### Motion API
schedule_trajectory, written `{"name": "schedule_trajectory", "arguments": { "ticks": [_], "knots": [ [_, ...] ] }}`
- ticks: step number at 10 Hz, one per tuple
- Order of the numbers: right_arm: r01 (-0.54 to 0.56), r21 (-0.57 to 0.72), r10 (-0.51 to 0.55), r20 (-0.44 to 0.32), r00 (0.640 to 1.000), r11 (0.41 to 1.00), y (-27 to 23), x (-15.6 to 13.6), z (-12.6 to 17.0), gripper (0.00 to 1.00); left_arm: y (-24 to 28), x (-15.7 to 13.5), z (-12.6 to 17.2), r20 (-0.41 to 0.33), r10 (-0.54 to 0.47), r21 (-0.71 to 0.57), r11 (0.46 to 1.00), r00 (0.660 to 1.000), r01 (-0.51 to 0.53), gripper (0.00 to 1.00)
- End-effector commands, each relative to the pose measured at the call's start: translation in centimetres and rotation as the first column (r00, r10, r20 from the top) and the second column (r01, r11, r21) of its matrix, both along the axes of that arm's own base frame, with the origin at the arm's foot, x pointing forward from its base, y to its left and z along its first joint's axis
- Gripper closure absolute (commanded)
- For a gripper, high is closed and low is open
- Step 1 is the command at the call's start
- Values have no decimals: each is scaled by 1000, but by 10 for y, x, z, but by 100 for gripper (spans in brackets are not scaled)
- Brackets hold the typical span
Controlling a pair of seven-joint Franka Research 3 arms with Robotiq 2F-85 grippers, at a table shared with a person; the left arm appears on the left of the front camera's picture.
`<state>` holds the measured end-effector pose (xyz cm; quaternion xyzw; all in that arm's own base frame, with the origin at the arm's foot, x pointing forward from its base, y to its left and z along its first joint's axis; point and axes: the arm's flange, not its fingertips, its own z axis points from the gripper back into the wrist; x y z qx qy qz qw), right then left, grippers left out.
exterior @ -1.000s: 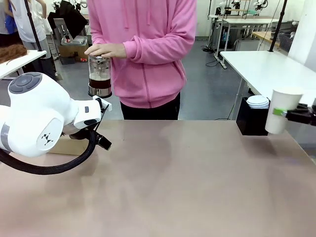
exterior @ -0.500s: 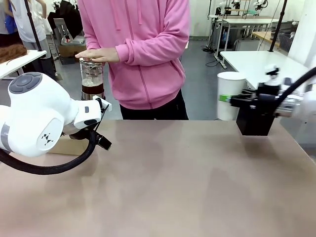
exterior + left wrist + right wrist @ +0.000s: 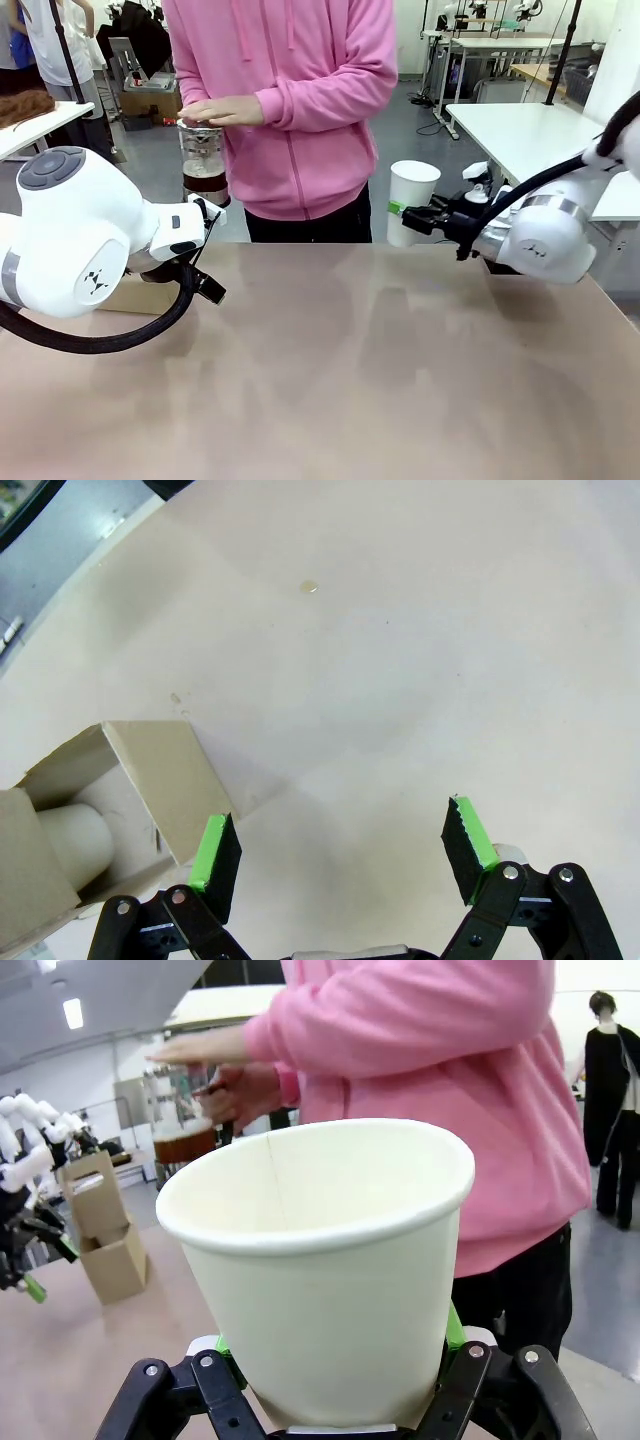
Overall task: Pour a drink into a cup and package it in a carrier.
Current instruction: Pick up the 600 ml Paper Cup and place it in the middle top area of the table, then when a person places the Paper Cup Lid on the 600 ml Paper Cup , lift the 600 ml Paper Cup.
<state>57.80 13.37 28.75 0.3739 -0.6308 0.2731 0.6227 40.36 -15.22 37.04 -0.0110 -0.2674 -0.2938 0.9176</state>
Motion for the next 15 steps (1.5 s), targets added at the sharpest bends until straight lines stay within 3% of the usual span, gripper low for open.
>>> {"name": "schedule_trajectory", "arguments": {
  "ticks": [1,4,5,6,15],
  "knots": [
    [32,-38,-30,50,998,999,14,15,-16,20,0,0,0,0,0,-2,1000,1000,0,0],
    [25,-55,-24,17,1000,998,15,26,-39,20,0,0,0,0,0,-2,1000,1000,0,0],
    [-22,-7,22,31,999,1000,18,29,-42,20,0,0,0,0,0,-2,1000,1000,0,0],
    [-8,-29,8,2,1000,1000,12,17,-36,20,0,0,0,0,0,-2,1000,1000,0,0],
    [-8,-29,8,2,1000,1000,12,17,-36,20,0,0,0,0,0,-2,1000,1000,0,0]
  ]
}}
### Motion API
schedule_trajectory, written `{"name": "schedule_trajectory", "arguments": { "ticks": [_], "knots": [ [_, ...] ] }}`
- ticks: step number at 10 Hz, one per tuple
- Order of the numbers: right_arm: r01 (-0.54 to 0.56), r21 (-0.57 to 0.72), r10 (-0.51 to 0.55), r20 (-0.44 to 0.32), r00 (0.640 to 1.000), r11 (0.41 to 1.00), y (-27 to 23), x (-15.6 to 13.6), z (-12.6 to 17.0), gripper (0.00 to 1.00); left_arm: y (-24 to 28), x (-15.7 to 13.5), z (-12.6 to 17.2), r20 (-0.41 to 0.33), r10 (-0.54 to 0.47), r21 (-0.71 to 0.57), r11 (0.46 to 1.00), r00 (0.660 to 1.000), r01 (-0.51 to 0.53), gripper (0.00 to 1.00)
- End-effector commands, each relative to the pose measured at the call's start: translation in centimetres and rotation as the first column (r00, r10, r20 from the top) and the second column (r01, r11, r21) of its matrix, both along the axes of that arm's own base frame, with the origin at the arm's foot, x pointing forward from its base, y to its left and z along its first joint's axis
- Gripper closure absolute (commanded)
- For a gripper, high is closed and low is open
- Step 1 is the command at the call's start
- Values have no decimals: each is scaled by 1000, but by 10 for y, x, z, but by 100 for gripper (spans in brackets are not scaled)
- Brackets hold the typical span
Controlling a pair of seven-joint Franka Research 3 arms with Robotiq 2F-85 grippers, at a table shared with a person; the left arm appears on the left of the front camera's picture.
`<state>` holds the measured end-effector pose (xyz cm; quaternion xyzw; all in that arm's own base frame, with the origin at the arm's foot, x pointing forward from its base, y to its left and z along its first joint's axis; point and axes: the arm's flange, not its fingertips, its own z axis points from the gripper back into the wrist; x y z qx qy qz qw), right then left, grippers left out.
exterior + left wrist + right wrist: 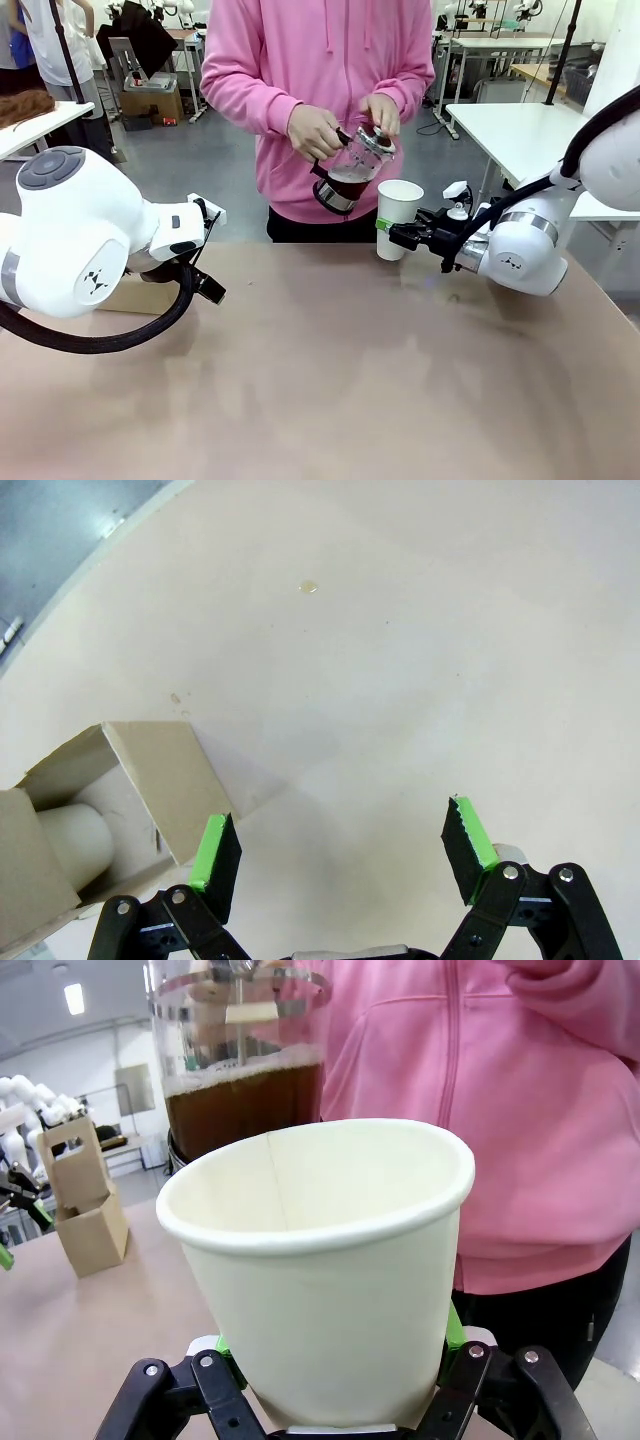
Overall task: Pour a drink into a cup and package it in a carrier.
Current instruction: When a person places the Paper Cup Lid on the 600 ml Paper Cup , lift the 600 ml Paper Cup.
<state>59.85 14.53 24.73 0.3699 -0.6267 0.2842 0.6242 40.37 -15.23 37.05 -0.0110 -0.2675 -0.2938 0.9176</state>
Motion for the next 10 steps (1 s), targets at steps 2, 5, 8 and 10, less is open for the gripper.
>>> {"name": "schedule_trajectory", "arguments": {
  "ticks": [2,5,8,10],
  "knots": [
    [3,-7,-3,-2,1000,1000,0,-3,4,20,0,0,0,0,0,-2,1000,1000,0,0],
    [3,-7,-3,-2,1000,1000,0,-3,4,20,0,0,0,0,0,-2,1000,1000,0,0],
    [3,-7,-3,-2,1000,1000,0,-3,4,20,0,0,0,0,0,-2,1000,1000,0,0],
    [3,-7,-3,-2,1000,1000,0,-3,4,20,0,0,0,0,0,-2,1000,1000,0,0]
  ]
}}
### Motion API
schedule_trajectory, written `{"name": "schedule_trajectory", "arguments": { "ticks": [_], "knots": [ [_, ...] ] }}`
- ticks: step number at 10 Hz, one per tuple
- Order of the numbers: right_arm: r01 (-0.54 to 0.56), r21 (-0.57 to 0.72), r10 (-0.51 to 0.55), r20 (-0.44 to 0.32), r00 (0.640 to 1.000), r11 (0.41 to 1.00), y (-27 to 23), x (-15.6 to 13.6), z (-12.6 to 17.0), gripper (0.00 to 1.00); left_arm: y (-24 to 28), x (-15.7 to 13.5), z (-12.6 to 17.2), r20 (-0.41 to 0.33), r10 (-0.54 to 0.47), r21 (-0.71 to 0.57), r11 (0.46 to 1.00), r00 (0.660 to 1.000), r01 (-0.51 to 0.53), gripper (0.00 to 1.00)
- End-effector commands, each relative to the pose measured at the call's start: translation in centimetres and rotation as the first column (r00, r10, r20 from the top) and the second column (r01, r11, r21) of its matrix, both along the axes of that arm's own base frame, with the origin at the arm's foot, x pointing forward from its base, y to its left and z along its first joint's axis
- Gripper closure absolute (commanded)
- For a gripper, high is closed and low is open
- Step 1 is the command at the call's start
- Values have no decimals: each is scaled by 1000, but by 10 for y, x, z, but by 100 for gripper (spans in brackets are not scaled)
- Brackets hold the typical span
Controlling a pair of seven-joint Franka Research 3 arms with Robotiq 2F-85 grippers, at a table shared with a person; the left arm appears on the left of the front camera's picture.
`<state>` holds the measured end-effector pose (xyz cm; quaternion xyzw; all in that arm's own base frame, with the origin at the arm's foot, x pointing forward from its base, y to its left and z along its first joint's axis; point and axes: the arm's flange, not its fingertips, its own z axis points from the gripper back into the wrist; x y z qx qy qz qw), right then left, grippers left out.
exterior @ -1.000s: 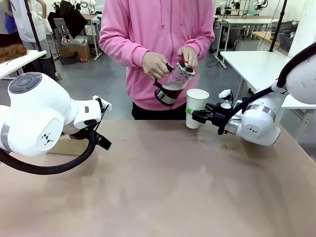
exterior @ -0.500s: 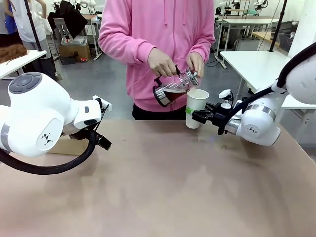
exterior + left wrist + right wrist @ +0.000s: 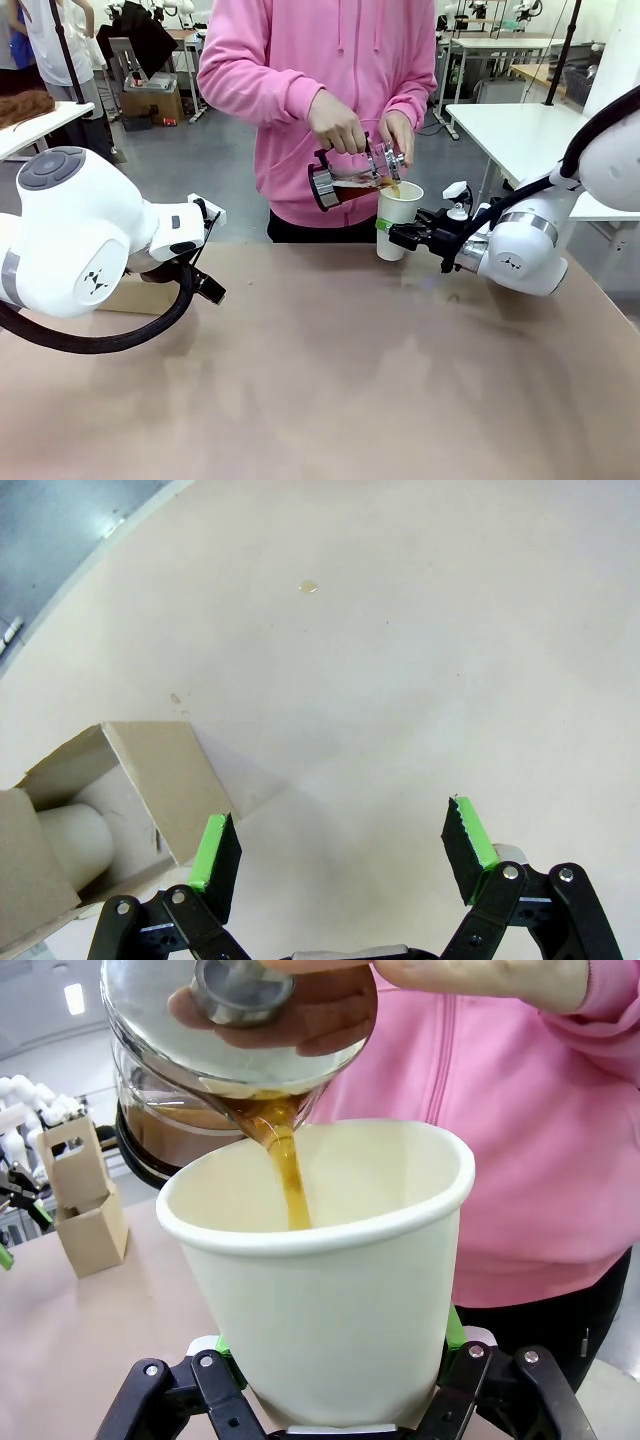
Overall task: Pour a drink into a cup and package it in a carrier.
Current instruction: When a person places the Paper Cup Lid on the 600 ml Paper Cup , lift the 600 ml Paper Cup.
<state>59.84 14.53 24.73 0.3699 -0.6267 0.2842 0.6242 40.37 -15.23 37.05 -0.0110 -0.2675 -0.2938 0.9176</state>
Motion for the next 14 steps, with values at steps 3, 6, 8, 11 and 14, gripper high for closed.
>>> {"name": "schedule_trajectory", "arguments": {
  "ticks": [3,6,8,11,14],
  "knots": [
    [3,-7,-3,-2,1000,1000,0,-3,4,20,0,0,0,0,0,-2,1000,1000,0,0],
    [3,-7,-3,-2,1000,1000,0,-3,4,20,0,0,0,0,0,-2,1000,1000,0,0],
    [3,-7,-3,-2,1000,1000,0,-3,4,20,0,0,0,0,0,-2,1000,1000,0,0],
    [3,-7,-3,-2,1000,1000,0,-3,4,20,0,0,0,0,0,-2,1000,1000,0,0],
    [3,-7,-3,-2,1000,1000,0,-3,4,20,0,0,0,0,0,-2,1000,1000,0,0]
  ]
}}
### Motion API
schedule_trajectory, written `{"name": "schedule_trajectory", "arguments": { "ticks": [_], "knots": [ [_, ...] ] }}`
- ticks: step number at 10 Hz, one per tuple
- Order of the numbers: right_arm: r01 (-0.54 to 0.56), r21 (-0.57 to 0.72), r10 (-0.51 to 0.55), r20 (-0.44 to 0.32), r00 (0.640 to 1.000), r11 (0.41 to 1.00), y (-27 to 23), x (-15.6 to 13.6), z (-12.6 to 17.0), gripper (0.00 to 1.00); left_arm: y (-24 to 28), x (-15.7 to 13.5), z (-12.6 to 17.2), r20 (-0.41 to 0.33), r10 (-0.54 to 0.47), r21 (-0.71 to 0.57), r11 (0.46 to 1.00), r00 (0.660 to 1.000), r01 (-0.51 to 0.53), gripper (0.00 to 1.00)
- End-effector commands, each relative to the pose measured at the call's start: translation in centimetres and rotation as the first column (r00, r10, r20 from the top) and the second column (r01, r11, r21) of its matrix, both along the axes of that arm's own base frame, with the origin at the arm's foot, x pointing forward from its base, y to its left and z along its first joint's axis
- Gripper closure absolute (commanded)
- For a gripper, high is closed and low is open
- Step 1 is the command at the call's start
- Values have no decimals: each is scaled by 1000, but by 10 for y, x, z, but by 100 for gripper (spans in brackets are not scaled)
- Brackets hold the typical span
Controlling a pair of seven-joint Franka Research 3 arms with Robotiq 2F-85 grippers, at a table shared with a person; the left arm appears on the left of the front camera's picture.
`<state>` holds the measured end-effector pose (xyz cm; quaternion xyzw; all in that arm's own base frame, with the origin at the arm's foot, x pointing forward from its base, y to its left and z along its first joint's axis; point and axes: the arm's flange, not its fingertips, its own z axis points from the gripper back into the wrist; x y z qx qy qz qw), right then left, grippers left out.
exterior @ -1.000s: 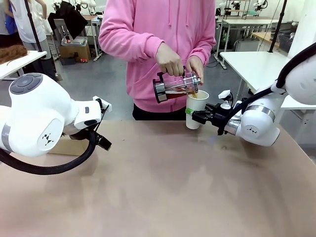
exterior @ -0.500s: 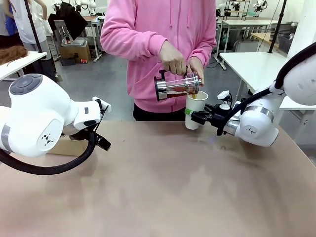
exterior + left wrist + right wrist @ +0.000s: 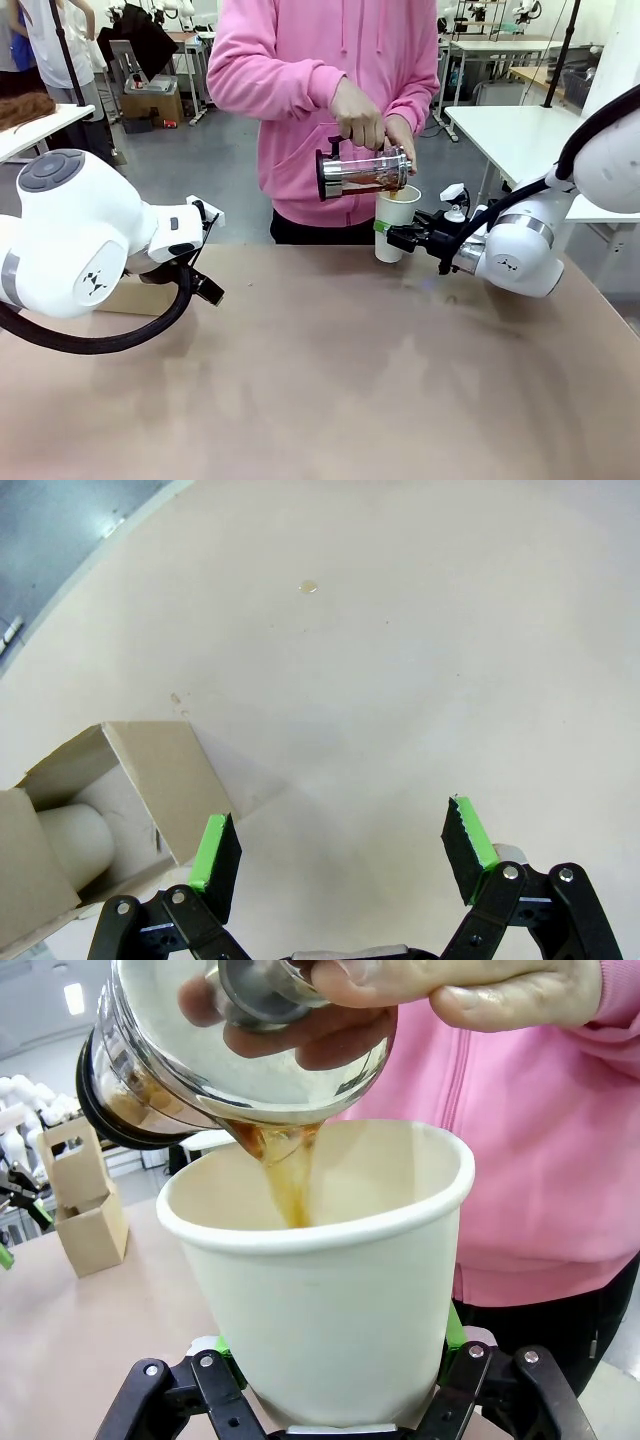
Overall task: Pour a drink into a cup and package it in a carrier.
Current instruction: When a person places the Paper Cup Lid on the 600 ml Paper Cup , lift the 600 ml Paper Cup.
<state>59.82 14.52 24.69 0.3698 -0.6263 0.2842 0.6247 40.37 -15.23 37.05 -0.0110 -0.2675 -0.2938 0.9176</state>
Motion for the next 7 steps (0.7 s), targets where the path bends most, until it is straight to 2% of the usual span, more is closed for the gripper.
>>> {"name": "schedule_trajectory", "arguments": {
  "ticks": [1,7],
  "knots": [
    [3,-6,-3,-1,1000,1000,1,-3,4,20,0,0,0,0,0,-2,1000,1000,0,0],
    [3,-6,-3,-1,1000,1000,1,-3,4,20,0,0,0,0,0,-2,1000,1000,0,0]
  ]
}}
